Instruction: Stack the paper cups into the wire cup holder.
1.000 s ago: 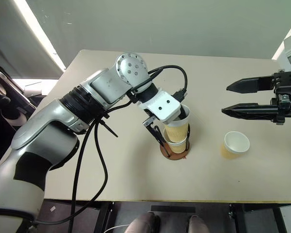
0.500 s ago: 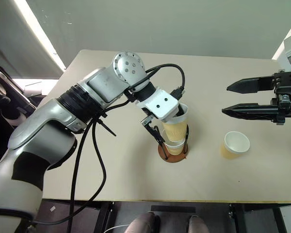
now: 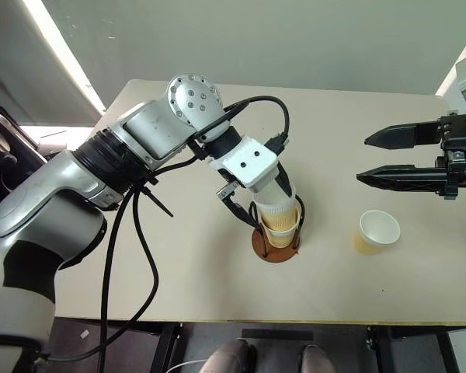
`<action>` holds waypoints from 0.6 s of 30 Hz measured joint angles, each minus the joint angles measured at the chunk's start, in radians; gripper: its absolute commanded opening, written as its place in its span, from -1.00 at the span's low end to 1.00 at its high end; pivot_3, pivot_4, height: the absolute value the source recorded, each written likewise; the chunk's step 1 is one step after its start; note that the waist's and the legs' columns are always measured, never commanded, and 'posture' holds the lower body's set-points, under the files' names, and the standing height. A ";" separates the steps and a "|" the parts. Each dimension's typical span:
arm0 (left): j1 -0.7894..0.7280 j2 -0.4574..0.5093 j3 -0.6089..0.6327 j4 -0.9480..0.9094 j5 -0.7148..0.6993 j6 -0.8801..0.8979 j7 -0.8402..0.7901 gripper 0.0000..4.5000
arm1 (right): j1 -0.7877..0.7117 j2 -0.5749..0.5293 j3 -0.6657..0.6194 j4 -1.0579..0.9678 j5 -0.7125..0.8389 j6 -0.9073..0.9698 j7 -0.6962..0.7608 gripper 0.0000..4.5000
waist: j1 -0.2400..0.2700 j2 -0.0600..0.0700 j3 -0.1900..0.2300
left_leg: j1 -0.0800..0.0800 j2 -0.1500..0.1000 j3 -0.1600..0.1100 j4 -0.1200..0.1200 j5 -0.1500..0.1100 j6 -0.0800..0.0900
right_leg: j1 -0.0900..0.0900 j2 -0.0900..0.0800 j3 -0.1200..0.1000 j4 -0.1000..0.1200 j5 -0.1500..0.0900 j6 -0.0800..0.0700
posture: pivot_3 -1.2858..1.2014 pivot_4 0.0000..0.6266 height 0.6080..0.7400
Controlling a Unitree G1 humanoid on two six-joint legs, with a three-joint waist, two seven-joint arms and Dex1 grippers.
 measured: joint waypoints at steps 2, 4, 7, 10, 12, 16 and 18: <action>-0.001 0.006 -0.014 -0.007 -0.017 0.001 0.000 0.99 | 0.000 0.000 0.000 0.000 -0.001 0.000 0.000 0.51 | 0.000 0.000 0.000 | 0.000 0.000 0.000 0.000 0.000 0.000 | 0.000 0.000 0.000 0.000 0.000 0.000 | 0.03 -0.52 1.00; -0.001 0.013 -0.020 -0.012 -0.025 0.001 0.000 0.99 | 0.000 0.000 0.000 0.001 -0.003 0.000 0.000 0.51 | 0.000 0.000 0.000 | 0.000 0.000 0.000 0.000 0.000 0.000 | 0.000 0.000 0.000 0.000 0.000 0.000 | 0.03 -0.52 1.00; -0.001 0.017 -0.030 -0.020 -0.031 -0.001 0.000 0.99 | 0.000 0.000 0.000 0.001 -0.007 -0.001 0.000 0.51 | 0.000 0.000 0.000 | 0.000 0.000 0.000 0.000 0.000 0.000 | 0.000 0.000 0.000 0.000 0.000 0.000 | 0.03 -0.52 1.00; -0.001 0.015 -0.031 -0.018 -0.035 -0.002 0.000 0.73 | 0.001 -0.002 0.000 0.001 -0.008 -0.001 0.003 0.51 | 0.000 0.000 0.000 | 0.000 0.000 0.000 0.000 0.000 0.000 | 0.000 0.000 0.000 0.000 0.000 0.000 | 0.03 -0.52 1.00; -0.001 0.004 -0.019 -0.004 -0.035 -0.001 0.000 0.40 | 0.008 -0.007 0.000 -0.003 -0.009 -0.002 0.006 0.51 | 0.000 0.000 0.000 | 0.000 0.000 0.000 0.000 0.000 0.000 | 0.000 0.000 0.000 0.000 0.000 0.000 | 0.03 -0.52 1.00; 0.000 -0.005 0.066 0.020 -0.041 0.030 -0.001 0.09 | 0.066 -0.011 -0.007 -0.028 -0.011 -0.001 -0.001 0.51 | -0.001 0.000 0.000 | 0.000 0.000 0.000 0.000 0.000 0.000 | 0.000 0.000 0.000 0.000 0.000 0.000 | 0.03 -0.52 1.00; 0.007 0.018 0.116 0.023 -0.055 0.060 -0.001 0.09 | 0.110 -0.008 -0.021 -0.052 -0.009 0.002 -0.012 0.51 | -0.001 0.000 0.000 | 0.000 0.001 0.000 -0.001 0.000 0.000 | -0.001 0.000 0.000 0.000 0.000 0.000 | 0.03 -0.52 1.00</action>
